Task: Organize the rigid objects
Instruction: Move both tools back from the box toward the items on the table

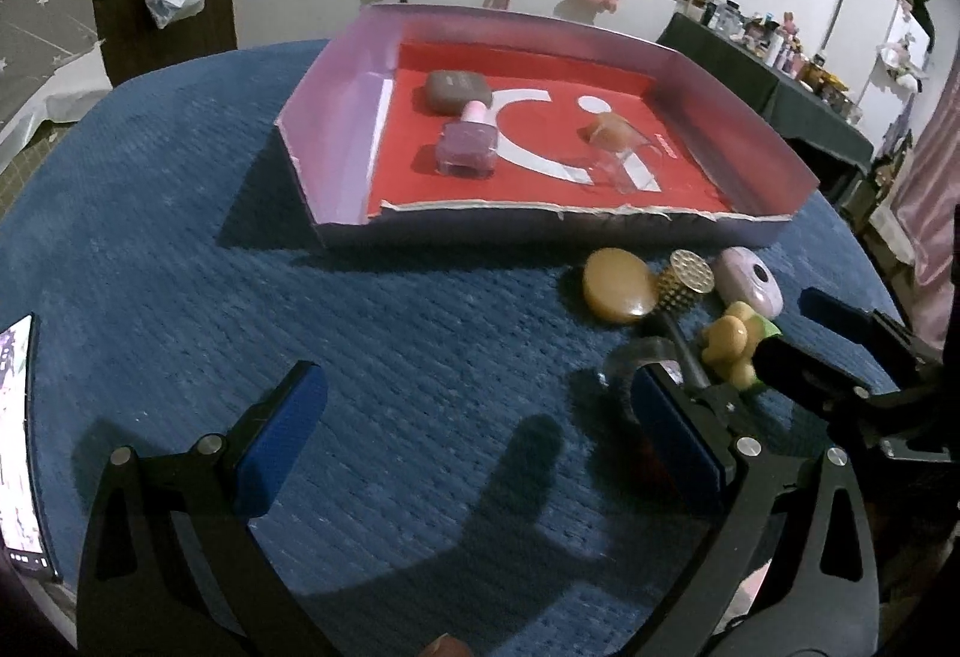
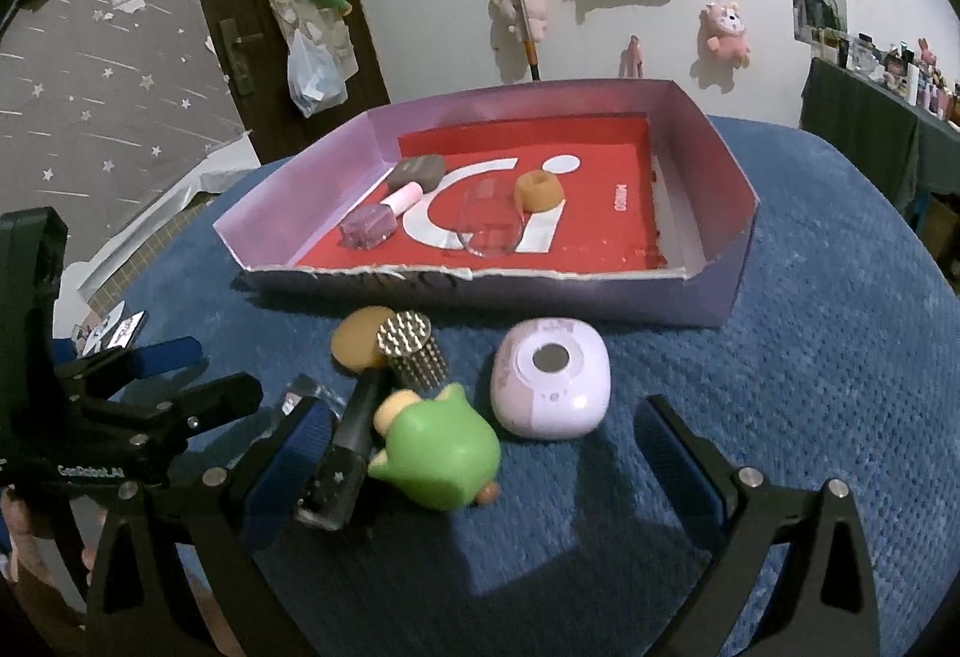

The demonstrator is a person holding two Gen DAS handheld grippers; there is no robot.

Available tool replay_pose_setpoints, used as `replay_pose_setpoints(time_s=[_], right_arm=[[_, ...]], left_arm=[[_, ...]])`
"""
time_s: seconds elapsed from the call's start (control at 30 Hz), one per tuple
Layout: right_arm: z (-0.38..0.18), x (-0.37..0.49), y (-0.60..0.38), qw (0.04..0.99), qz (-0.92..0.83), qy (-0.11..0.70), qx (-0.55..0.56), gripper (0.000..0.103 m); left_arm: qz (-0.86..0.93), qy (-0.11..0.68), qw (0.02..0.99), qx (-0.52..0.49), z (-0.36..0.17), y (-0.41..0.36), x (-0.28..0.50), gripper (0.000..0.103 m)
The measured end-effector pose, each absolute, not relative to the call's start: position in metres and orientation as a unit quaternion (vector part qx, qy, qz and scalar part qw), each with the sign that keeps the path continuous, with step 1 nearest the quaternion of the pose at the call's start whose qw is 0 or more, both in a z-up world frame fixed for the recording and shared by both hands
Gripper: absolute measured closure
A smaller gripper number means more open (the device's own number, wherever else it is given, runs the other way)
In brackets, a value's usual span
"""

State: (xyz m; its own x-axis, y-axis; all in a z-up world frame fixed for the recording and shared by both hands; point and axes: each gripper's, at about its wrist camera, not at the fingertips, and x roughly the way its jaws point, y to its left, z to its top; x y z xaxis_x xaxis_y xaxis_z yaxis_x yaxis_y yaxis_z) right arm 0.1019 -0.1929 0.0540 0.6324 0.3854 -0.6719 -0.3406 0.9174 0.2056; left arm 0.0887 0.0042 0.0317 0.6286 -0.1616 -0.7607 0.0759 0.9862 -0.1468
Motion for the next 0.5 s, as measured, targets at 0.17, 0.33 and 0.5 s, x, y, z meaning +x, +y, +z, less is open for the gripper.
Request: replay_pose_setpoints(time_s=[0.17,0.33,0.5], right_arm=[[0.051,0.099,-0.197,0.903,0.193,0.382,0.031,0.000],[0.050,0.097,-0.203,0.904,0.186,0.383,0.030,0.000],[0.048,0.095,-0.207,0.904,0.183,0.386,0.034,0.000]], left_arm=[[-0.076,0.426,0.900,-0.044,0.032,-0.004,0.086,0.000],[-0.088,0.431,0.897,-0.045,0.030,-0.012,0.084,0.000],[-0.091,0.436,0.895,-0.036,0.026,-0.021,0.084,0.000]])
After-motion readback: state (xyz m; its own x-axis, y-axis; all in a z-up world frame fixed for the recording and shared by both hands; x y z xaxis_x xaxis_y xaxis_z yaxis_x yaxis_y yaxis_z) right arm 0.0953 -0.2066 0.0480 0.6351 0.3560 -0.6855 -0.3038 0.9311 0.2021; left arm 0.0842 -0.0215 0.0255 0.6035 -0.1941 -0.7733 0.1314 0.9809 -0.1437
